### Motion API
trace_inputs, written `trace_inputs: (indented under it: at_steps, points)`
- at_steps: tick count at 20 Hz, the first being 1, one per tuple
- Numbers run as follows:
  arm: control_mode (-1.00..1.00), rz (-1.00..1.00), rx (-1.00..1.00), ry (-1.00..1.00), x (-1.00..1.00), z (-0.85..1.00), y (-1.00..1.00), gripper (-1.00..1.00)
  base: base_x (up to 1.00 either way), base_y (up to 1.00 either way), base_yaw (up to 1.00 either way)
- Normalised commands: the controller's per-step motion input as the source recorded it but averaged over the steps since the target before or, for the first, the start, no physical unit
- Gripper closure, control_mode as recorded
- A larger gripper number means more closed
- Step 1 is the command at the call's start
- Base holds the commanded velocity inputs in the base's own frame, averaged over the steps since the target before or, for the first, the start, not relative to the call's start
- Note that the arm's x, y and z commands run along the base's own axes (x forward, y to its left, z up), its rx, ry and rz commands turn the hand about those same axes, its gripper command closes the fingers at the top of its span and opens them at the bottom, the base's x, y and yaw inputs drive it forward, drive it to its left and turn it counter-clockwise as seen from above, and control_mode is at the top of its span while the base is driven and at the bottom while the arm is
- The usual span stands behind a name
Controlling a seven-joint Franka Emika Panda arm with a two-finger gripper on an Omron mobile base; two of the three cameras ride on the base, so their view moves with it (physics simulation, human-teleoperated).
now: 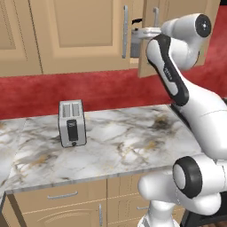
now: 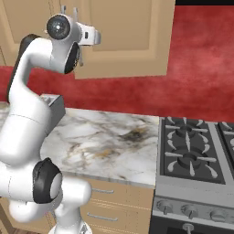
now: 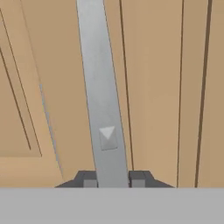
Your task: Open the cabinet, pick the kettle from the cabinet, and place it in the sink.
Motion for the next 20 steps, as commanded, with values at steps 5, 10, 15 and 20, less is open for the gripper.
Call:
trace_inputs:
  at_steps: [5, 10, 15, 20]
  points:
    - [-1.00, 0.18, 0.02, -0.07, -0.52, 0.00, -0.18, 1.00, 0.00, 0.00, 0.00]
    - [-1.00, 0.20, 0.00, -0.03, -0.48, 0.00, -0.24, 1.00, 0.00, 0.00, 0.00]
    - [-1.00, 0.21, 0.00, 0.00, -0.42, 0.00, -0.33, 1.00, 0.00, 0.00, 0.00]
    - [-1.00, 0.19, 0.00, 0.00, -0.40, 0.00, -0.38, 1.00, 0.00, 0.00, 0.00]
